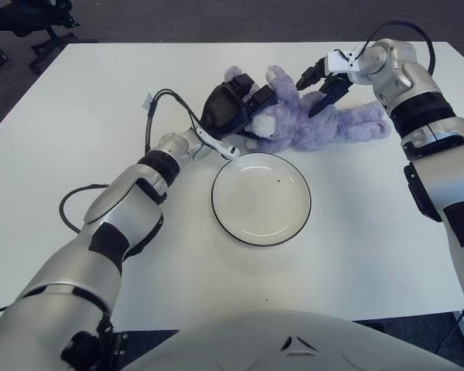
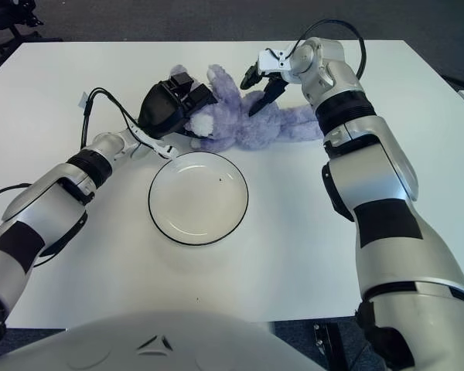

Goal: Put the doll into the plate.

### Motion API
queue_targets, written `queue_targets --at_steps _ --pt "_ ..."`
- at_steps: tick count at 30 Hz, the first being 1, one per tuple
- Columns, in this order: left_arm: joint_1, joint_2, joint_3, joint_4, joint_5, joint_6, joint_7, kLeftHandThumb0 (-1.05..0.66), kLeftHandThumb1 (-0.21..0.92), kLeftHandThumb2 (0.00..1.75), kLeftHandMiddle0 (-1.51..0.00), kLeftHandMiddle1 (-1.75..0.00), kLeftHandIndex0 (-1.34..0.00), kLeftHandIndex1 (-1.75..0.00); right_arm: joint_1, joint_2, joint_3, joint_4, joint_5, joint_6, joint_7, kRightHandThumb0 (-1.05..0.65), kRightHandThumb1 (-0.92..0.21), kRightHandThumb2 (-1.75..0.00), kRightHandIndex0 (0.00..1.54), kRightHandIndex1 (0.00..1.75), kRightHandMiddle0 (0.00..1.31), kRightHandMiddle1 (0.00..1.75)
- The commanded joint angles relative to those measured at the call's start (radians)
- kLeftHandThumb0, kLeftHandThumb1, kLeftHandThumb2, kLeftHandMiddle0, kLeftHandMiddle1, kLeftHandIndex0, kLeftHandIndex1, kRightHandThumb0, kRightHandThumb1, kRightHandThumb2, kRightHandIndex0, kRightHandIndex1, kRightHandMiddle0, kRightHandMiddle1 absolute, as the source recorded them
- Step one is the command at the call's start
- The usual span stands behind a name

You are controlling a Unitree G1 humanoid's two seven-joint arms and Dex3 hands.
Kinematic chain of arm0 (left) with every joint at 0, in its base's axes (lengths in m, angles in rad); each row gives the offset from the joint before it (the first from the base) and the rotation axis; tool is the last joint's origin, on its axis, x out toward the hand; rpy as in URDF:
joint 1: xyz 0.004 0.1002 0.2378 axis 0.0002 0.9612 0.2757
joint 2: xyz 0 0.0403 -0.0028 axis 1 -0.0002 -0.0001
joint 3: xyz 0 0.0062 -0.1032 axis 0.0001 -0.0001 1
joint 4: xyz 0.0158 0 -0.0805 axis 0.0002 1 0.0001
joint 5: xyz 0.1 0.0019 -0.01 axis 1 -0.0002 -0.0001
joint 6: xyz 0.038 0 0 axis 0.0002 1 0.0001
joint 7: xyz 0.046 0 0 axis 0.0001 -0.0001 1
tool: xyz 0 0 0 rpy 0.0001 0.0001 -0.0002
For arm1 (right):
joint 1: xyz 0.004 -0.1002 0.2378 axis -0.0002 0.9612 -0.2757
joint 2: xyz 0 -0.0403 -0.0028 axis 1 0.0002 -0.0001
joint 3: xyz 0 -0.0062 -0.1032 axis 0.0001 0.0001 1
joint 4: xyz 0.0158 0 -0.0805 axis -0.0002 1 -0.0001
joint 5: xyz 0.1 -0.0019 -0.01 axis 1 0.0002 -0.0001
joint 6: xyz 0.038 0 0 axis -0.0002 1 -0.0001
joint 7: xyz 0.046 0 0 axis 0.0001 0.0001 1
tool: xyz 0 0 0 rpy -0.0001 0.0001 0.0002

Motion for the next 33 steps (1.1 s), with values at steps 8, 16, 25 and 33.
queue_targets --at_steps 8,16,25,33 --pt "-0.061 -0.009 -0.034 0.020 0.055 0.067 0.082 -0.40 0.60 0.68 -0.98 -1.75 -0.68 -1.38 -0.069 0.041 0.013 0.122 0.008 -0.053 0.147 -0.52 -0.83 -0.01 0.54 0.02 0.32 0.02" --pt "-0.070 -0.011 -0.038 0.033 0.055 0.069 0.093 -0.41 0.56 0.75 -0.99 -1.75 -0.66 -1.41 -0.080 0.040 0.012 0.157 0.015 -0.138 0.221 -0.48 -0.84 -0.01 0.57 0.01 0.34 0.02" --pt "-0.077 -0.009 -0.041 0.040 0.055 0.064 0.097 -0.41 0.55 0.77 -0.99 -1.75 -0.66 -1.42 -0.090 0.047 0.016 0.195 0.019 -0.226 0.314 -0.45 -0.85 -0.01 0.58 0.01 0.35 0.01" --pt "-0.080 -0.010 -0.043 0.047 0.055 0.065 0.102 -0.41 0.54 0.80 -1.00 -1.75 -0.67 -1.43 -0.100 0.057 0.013 0.237 0.014 -0.273 0.349 -0.45 -0.86 -0.01 0.59 0.01 0.35 0.01"
